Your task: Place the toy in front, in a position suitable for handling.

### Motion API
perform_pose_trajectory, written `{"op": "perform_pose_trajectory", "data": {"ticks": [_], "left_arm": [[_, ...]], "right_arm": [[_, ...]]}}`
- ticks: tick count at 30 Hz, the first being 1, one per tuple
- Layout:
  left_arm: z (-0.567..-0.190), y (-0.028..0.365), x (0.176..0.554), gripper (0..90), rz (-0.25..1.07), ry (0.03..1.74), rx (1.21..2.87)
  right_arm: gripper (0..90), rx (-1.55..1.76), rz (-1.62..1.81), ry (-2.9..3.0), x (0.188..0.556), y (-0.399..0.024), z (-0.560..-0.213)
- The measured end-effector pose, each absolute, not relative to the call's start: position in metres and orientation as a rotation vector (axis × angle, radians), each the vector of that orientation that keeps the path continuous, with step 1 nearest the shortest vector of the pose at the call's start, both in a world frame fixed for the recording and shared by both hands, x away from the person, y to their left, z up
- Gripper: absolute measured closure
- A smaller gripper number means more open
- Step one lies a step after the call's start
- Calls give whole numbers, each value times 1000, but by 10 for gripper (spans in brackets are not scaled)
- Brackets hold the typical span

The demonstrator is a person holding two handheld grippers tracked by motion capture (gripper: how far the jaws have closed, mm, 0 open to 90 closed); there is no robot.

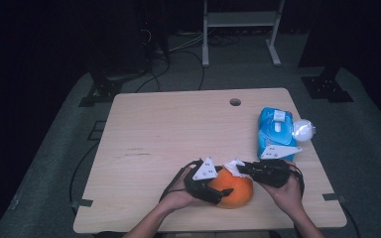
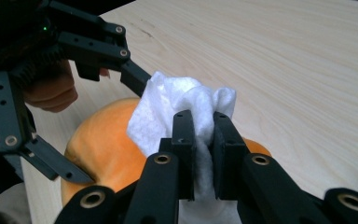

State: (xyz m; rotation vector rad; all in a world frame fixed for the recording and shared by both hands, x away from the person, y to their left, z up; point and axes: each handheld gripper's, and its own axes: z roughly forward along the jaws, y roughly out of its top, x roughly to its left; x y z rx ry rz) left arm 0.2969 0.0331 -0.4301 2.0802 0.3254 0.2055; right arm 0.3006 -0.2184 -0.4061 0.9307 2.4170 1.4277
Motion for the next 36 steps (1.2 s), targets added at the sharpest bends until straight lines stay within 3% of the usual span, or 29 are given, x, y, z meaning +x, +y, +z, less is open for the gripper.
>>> {"op": "perform_pose_trajectory", "data": {"ticks": [6, 8, 9, 13, 20, 22, 26, 31, 36], "left_arm": [[-435, 45, 316, 55, 54, 459, 2050], [-440, 44, 319, 44, 10, 496, 2057], [-441, 43, 318, 81, -15, 480, 2065], [-431, 40, 308, 300, 108, 386, 2072], [-412, 34, 291, 326, 471, 245, 2063], [-416, 31, 289, 322, 483, 219, 2094], [-418, 34, 290, 311, 454, 231, 2095], [-420, 37, 291, 294, 417, 221, 2103], [-414, 51, 307, 181, 181, 339, 2027]], "right_arm": [[811, 859, 1440, 2489, 299, -221, -406], [811, 859, 1455, 2502, 300, -222, -406], [811, 861, 1455, 2502, 300, -222, -406], [812, 858, 1438, 2486, 299, -221, -402], [812, 836, 1465, 2406, 294, -221, -388], [809, 805, 1458, 2408, 291, -212, -389], [812, 777, 1397, 2399, 288, -200, -390], [812, 881, 1388, 2368, 298, -217, -398], [813, 913, 1410, 2407, 301, -226, -405]]}}
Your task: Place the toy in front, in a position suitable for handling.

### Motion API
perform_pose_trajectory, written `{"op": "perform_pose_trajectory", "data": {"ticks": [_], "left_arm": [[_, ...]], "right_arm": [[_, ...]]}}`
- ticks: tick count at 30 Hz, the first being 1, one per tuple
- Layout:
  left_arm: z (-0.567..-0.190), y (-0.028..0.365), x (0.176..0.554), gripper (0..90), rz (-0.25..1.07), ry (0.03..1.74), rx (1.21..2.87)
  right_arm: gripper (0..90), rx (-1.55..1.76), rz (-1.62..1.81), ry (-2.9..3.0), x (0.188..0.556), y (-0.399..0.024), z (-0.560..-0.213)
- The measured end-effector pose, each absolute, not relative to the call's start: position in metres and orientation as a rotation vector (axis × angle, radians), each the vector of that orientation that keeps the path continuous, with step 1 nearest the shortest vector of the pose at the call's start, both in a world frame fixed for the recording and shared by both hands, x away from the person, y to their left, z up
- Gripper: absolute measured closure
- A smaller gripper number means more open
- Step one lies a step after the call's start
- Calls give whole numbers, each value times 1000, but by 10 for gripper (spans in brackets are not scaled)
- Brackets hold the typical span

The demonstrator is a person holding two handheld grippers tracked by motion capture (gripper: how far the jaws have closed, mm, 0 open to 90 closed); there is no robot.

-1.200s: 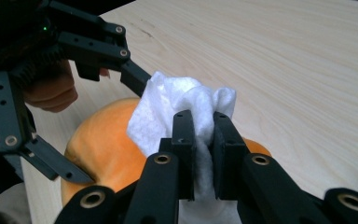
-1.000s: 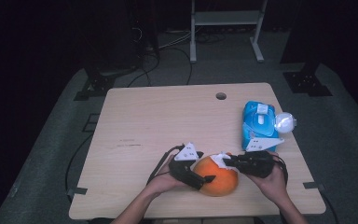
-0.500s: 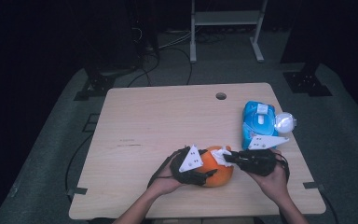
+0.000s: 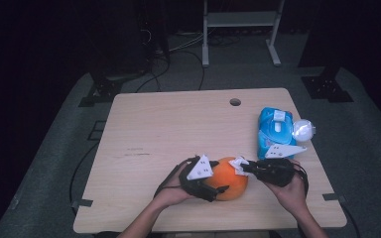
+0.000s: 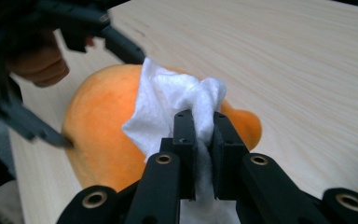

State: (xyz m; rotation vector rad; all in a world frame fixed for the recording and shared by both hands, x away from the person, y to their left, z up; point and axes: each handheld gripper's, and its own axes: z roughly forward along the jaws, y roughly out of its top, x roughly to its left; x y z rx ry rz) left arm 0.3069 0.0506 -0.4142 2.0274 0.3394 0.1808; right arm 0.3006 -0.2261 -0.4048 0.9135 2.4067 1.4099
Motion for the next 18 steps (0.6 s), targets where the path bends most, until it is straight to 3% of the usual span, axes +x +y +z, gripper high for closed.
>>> {"op": "perform_pose_trajectory", "data": {"ticks": [3, 8, 18], "left_arm": [[-415, 57, 314, 173, 164, 417, 2024], [-420, 52, 310, 285, 172, 378, 2050], [-415, 40, 296, 276, 219, 260, 2092]], "right_arm": [[813, 874, 1388, 2429, 298, -221, -404], [813, 858, 1379, 2424, 296, -216, -400], [814, 759, 1407, 2433, 287, -197, -391]]}}
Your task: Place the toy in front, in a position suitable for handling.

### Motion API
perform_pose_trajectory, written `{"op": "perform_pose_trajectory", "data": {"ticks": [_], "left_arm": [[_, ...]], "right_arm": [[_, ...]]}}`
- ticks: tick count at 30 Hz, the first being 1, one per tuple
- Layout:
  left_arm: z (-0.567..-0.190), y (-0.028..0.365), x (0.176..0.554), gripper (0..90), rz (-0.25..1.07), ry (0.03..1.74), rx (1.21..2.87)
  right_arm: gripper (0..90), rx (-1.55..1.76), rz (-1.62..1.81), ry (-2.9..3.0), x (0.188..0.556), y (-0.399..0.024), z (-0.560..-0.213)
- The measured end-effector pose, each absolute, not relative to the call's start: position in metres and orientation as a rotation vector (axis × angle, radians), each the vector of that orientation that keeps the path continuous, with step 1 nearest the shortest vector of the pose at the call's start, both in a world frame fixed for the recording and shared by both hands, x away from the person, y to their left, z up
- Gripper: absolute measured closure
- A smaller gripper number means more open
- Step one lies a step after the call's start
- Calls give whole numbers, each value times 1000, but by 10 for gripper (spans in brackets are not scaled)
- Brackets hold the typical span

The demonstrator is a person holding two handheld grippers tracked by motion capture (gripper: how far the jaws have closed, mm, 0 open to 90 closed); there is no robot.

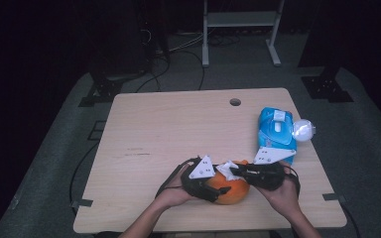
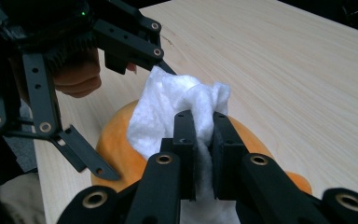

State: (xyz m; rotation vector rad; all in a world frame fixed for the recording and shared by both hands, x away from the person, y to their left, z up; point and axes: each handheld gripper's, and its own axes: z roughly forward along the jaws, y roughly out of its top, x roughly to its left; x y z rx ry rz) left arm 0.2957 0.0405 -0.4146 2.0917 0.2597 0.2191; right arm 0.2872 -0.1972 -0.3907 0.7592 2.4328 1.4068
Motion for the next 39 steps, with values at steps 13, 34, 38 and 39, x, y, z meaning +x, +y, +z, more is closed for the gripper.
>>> {"op": "perform_pose_trajectory", "data": {"ticks": [13, 34, 38, 39], "left_arm": [[-422, 53, 310, 282, 104, 320, 2073], [-421, 47, 308, 122, 153, 352, 2031], [-426, 47, 307, 257, 125, 334, 2037], [-425, 47, 306, 265, 136, 331, 2042]], "right_arm": [[813, 800, 1418, 2435, 292, -212, -394], [813, 798, 1473, 2410, 291, -214, -393], [813, 815, 1457, 2400, 290, -215, -392], [813, 811, 1450, 2398, 289, -213, -392]]}}
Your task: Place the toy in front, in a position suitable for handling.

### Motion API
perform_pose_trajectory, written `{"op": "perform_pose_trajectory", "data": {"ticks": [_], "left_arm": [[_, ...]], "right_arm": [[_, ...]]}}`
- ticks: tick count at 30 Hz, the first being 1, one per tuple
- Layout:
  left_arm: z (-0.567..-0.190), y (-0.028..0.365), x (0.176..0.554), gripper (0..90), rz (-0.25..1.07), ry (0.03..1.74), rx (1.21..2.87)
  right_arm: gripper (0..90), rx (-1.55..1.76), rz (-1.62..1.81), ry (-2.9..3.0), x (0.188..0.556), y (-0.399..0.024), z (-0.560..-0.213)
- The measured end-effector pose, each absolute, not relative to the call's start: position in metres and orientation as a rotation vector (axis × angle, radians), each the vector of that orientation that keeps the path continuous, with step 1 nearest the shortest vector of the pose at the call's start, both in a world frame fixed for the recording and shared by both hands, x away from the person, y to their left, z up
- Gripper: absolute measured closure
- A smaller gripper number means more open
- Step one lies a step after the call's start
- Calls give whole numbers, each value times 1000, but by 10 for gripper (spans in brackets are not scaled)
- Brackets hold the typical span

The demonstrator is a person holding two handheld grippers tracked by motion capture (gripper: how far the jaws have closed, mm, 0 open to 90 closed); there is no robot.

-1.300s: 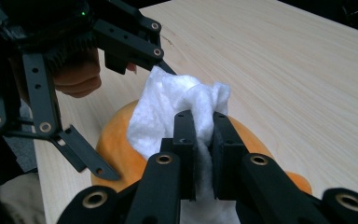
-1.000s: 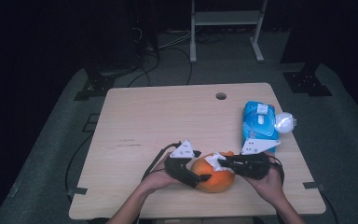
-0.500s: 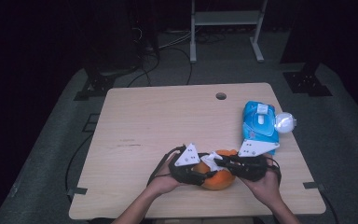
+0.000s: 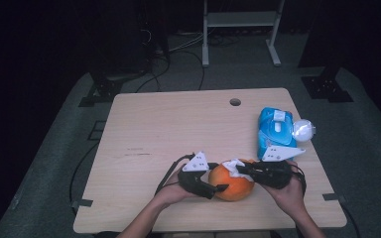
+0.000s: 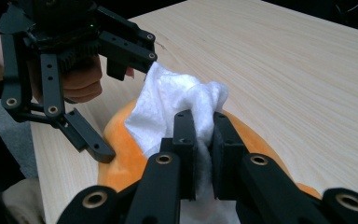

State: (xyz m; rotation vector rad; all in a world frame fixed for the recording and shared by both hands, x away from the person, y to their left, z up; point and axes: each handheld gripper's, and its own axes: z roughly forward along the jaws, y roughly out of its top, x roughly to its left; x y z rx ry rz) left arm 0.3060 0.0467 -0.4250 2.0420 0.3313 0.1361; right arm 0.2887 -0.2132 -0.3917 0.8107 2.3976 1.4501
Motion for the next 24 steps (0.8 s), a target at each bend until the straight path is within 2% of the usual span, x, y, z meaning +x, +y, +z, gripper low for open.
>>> {"op": "perform_pose_trajectory", "data": {"ticks": [8, 12, 15, 18, 24], "left_arm": [[-421, 37, 294, 281, 228, 271, 2087], [-423, 40, 295, 293, 207, 266, 2064], [-423, 42, 296, 252, 169, 248, 2055], [-422, 39, 293, 280, 186, 249, 2052], [-418, 30, 285, 306, 236, 207, 2086]], "right_arm": [[813, 682, 1434, 2429, 274, -182, -388], [813, 739, 1435, 2401, 280, -195, -386], [813, 793, 1438, 2380, 286, -210, -388], [814, 828, 1439, 2372, 288, -218, -388], [814, 762, 1460, 2409, 279, -197, -385]]}}
